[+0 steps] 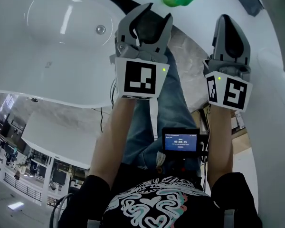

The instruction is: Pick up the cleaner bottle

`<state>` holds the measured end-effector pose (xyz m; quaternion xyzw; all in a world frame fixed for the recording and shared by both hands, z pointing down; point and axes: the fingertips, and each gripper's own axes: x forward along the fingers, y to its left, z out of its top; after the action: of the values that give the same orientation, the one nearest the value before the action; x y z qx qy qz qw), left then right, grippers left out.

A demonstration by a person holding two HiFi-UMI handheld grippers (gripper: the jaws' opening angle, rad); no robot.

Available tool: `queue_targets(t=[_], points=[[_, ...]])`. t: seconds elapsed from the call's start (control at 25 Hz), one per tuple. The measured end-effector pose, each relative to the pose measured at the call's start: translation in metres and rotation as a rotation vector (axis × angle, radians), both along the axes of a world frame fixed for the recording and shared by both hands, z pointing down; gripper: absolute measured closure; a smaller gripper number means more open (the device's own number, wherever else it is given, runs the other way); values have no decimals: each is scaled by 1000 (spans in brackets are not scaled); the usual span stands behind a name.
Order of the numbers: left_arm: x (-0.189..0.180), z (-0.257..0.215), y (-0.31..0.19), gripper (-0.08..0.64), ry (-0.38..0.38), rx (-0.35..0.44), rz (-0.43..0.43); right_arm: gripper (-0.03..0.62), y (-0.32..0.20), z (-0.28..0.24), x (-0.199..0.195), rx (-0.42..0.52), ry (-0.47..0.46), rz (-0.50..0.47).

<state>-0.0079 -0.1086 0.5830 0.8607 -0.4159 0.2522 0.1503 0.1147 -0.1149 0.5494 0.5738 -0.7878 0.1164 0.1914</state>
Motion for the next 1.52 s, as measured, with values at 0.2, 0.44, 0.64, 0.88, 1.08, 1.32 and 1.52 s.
queue_targets(t=[0.2,0.44,0.64,0.88,1.08,1.32,1.52], points=[[24,29,3,383,18,-57,15,565,-15,26,28,-13,-21,54],[23,57,-11,363,-7,-94,24,565,-40,41,26,-19,-29,46],[37,62,-18,333,-39,-86,49,565,-45,52,35,-34,-39,35],[46,74,-31,310,-44,-83,67,565,-55,69,30,-47,-62,25],[53,78,-38,308,-41,-76,71,565,-65,75,29,-63,-60,25],[49,92,-40,308,-72,-56,88,565,-68,81,12,-67,-73,2],[58,103,-47,308,-73,-55,120,565,-80,87,12,-66,-129,19]])
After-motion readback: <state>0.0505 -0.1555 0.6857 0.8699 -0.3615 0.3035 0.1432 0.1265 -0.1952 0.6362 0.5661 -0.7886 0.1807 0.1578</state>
